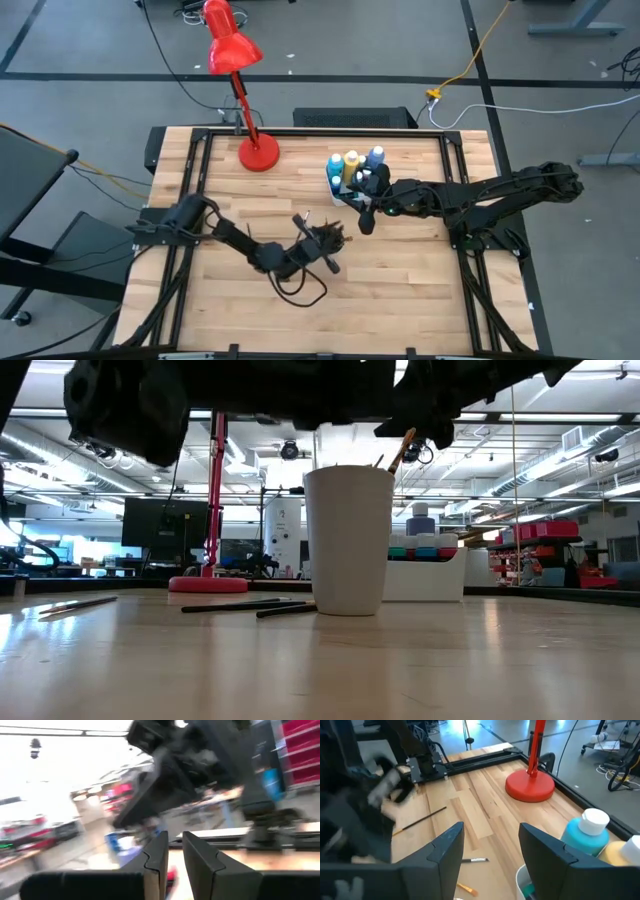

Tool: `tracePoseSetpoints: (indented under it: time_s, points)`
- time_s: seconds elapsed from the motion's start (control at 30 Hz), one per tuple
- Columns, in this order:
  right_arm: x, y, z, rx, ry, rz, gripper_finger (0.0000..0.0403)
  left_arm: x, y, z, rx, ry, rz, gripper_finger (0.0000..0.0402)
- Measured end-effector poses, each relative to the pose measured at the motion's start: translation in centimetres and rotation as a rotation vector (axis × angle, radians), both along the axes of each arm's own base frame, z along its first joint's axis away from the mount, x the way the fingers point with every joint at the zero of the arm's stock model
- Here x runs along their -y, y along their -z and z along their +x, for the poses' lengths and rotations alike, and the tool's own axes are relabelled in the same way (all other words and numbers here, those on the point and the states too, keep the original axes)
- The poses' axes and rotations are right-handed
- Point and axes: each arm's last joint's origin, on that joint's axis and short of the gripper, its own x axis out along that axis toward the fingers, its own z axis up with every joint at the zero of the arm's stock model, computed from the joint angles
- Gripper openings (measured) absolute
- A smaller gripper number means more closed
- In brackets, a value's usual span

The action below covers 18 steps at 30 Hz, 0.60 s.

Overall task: Pick & Place Paint Supplies
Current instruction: Put the gold paint brush into the white cup

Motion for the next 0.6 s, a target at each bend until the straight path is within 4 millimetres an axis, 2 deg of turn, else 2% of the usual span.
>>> tracePoseSetpoints:
  time_s: [0.13, 0.27, 0.47, 0.6]
  points:
    - [0.0, 0.0, 0.0, -0.003, -0.002, -0.006, 0.0194, 1.1, -2.8, -0.9, -0.048, -0.111, 0.018, 0.0066]
    - [0.0, 0.0, 0.0, -0.002, -0.003, -0.006, 0.0194, 1.9, -6.4, -2.5, -0.136, -0.279, -0.032, 0.0067]
    - [0.0, 0.0, 0.0, 0.002, -0.004, -0.006, 0.0194, 3.4, -12.1, -6.0, -0.165, -0.222, -0.026, 0.0067]
    - [0.0, -0.2, 0.1, 0.020, -0.003, -0.005, 0.0194, 3.3, -14.2, -7.4, -0.279, -0.215, 0.073, 0.0067]
